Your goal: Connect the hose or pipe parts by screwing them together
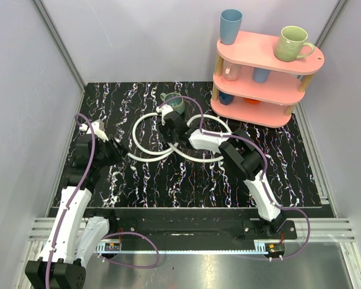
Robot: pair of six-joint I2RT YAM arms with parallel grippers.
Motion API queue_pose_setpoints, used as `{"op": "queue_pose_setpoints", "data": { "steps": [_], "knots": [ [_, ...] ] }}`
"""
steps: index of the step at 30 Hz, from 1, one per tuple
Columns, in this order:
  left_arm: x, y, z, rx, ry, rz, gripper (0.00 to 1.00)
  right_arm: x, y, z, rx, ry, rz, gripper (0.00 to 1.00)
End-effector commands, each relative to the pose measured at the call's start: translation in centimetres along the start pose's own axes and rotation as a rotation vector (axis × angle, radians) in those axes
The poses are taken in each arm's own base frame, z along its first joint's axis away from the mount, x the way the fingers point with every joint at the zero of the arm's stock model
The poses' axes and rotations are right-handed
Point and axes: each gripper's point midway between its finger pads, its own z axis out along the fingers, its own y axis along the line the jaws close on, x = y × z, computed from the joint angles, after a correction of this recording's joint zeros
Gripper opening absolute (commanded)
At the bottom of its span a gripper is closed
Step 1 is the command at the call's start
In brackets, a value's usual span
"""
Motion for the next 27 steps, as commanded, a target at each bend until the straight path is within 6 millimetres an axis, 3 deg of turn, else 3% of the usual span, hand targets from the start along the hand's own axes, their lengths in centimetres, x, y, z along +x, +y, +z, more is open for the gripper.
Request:
{"op": "queue_pose_setpoints", "data": {
  "steps": [1, 5, 9, 12, 16, 19, 23, 27],
  "knots": [
    [-2.0, -1.4, 0.0, 0.061, -0.076, 0.018, 0.00, -0.8, -0.6, 0.6, 0.026, -0.032, -0.012, 0.34],
    [-2.0, -1.6, 0.0, 0.068, -0.070, 0.017, 0.00, -0.8, -1.0, 0.6, 0.044, -0.032, -0.024, 0.33],
    [-2.0, -1.5, 0.0, 0.062, -0.075, 0.018, 0.00, -0.5, -0.7, 0.5, 0.019, -0.038, -0.047, 0.15],
    [-2.0, -1.4, 0.0, 0.060, -0.074, 0.015, 0.00, -1.4, 0.4, -0.8, -0.057, -0.083, -0.101, 0.09],
    [-1.7, -1.9, 0.3, 0.087, -0.055, 0.000, 0.00, -3.7, 2.7, -5.5, -0.216, -0.184, -0.207, 0.00],
    [-1.1, -2.5, 0.6, 0.124, -0.021, -0.022, 0.00, -3.8, 4.2, -8.9, -0.323, -0.210, -0.283, 0.00],
    [0.6, -7.0, -0.5, 0.375, 0.114, -0.053, 0.00, -2.8, 5.7, -13.4, -0.449, -0.270, -0.384, 0.00],
    [1.1, -9.8, -2.1, 0.538, 0.203, -0.071, 0.00, -3.0, 6.4, -17.6, -0.508, -0.381, -0.444, 0.00]
  ]
}}
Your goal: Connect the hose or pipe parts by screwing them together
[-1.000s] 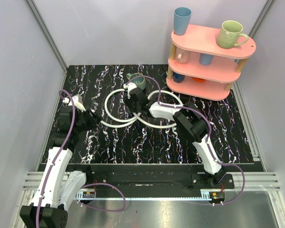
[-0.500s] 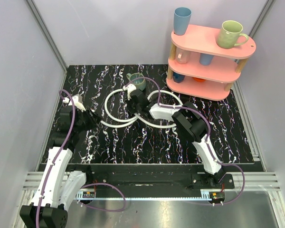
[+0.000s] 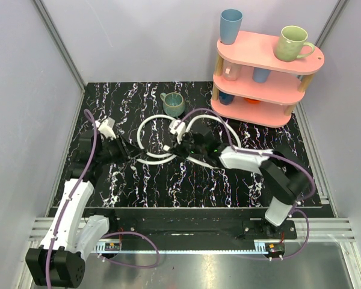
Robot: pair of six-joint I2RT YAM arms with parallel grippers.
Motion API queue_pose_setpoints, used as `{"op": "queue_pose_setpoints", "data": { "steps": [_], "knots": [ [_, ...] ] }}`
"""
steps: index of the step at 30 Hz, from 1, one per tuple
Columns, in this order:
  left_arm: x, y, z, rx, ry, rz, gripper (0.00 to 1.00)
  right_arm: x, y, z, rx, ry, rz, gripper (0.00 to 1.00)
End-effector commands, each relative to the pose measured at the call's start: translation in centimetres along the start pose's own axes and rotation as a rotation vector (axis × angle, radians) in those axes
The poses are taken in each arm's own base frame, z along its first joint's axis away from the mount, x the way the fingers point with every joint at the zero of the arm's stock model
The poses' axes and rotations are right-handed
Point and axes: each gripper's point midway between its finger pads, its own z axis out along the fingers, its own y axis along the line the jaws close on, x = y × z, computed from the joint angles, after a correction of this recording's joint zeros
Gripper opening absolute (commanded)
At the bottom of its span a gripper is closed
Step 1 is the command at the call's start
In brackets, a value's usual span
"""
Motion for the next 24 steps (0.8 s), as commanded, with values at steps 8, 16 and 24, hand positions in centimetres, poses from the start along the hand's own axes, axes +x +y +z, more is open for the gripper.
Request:
{"op": "queue_pose_setpoints", "data": {
  "steps": [8, 16, 24],
  "knots": [
    [1.7, -8.3, -1.7, 0.486, 0.234, -0.044, 0.00, -7.1, 6.1, -7.7, -0.238, -0.344, -0.204, 0.00],
    [2.0, -9.1, -2.5, 0.516, 0.275, -0.105, 0.00, -7.7, 8.3, -11.7, -0.261, -0.523, -0.431, 0.00],
    [2.6, -9.7, -2.9, 0.578, 0.323, -0.114, 0.00, -8.5, 10.0, -13.3, -0.312, -0.659, -0.571, 0.00]
  ]
}}
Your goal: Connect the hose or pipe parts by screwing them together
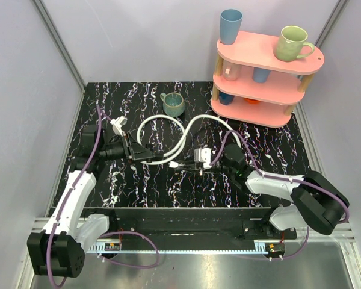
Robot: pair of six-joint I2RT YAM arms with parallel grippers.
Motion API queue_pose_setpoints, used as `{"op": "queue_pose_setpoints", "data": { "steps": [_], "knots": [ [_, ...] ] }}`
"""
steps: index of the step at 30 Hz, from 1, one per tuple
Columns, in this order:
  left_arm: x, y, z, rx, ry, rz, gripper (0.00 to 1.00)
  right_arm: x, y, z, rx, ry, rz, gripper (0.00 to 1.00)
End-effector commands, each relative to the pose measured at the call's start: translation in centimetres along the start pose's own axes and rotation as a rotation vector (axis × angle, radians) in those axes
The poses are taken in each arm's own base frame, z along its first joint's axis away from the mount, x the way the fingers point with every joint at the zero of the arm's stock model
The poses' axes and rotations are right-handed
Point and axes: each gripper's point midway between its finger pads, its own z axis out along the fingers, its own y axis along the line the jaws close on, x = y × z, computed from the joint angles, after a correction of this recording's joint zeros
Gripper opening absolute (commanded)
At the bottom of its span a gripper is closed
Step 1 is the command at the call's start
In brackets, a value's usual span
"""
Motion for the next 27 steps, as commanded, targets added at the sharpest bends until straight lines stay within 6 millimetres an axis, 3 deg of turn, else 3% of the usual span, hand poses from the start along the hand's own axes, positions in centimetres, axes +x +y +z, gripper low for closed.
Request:
{"op": "queue_pose_setpoints", "data": {
  "steps": [1, 6, 9, 13, 17, 20, 27],
  "knots": [
    [0.1, -2.3, -0.3, 0.100, 0.018, 0.047, 0.00, -5.8, -0.5, -0.1, -0.007, -0.199, -0.219, 0.00],
    [0.0, -4.6, -0.9, 0.155, 0.011, -0.012, 0.00, -9.4, -0.2, -1.9, 0.040, -0.306, -0.260, 0.00],
    [0.5, -5.6, -1.3, 0.179, 0.023, 0.010, 0.00, -10.1, 0.0, -2.4, 0.039, -0.293, -0.274, 0.00],
    [1.6, -5.4, -1.1, 0.191, 0.056, 0.002, 0.00, -10.1, 0.0, -2.3, 0.022, -0.256, -0.276, 0.00],
    [2.8, -6.6, -0.4, 0.232, 0.105, 0.024, 0.00, -9.7, -0.1, -2.0, 0.013, -0.241, -0.277, 0.00],
    [2.9, -7.4, 0.0, 0.237, 0.109, 0.048, 0.00, -9.2, 0.1, -1.6, -0.004, -0.207, -0.284, 0.00],
    [3.0, -7.1, 0.8, 0.229, 0.132, 0.054, 0.00, -9.1, -0.2, -1.5, 0.006, -0.164, -0.309, 0.00]
  ]
}}
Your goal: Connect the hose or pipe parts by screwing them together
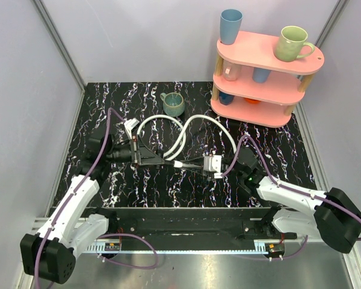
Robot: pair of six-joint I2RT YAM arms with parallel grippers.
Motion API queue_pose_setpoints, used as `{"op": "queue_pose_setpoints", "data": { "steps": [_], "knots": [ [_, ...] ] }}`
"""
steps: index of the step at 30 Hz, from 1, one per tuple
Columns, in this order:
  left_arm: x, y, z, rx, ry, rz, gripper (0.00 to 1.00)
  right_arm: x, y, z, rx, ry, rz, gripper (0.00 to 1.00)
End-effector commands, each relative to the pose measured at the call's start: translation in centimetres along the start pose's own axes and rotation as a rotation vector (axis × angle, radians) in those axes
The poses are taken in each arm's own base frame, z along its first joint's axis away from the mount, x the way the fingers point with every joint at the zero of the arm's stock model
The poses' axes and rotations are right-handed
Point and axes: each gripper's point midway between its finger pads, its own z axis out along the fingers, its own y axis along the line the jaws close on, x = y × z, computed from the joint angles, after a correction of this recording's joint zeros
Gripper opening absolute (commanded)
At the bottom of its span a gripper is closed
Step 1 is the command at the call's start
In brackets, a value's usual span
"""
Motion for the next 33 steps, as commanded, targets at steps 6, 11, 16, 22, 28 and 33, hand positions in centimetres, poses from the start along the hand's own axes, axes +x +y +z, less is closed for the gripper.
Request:
{"op": "queue_pose_setpoints", "data": {
  "steps": [6, 11, 16, 22, 28, 33],
  "knots": [
    [-1.2, -1.4, 0.4, 0.031, 0.001, 0.103, 0.00, -4.0, -1.7, 0.7, 0.010, -0.077, -0.119, 0.00],
    [-1.3, -1.3, 0.4, 0.003, 0.015, 0.112, 0.00, -4.1, -2.0, 0.4, 0.043, -0.070, -0.115, 0.00],
    [-1.5, -1.6, 0.4, -0.001, 0.007, 0.115, 0.00, -4.2, -1.5, -0.1, 0.044, -0.074, -0.107, 0.00],
    [-1.3, -1.8, 0.3, 0.006, 0.015, 0.112, 0.00, -4.3, -1.6, 0.3, 0.036, -0.065, -0.103, 0.00],
    [-0.5, -0.5, 0.4, -0.017, 0.030, 0.103, 0.00, -4.4, -2.5, 1.0, 0.030, -0.031, -0.090, 0.00],
    [-0.6, -0.3, 0.5, -0.018, 0.027, 0.108, 0.00, -3.6, -2.6, 1.6, 0.016, -0.011, -0.076, 0.00]
  ]
}}
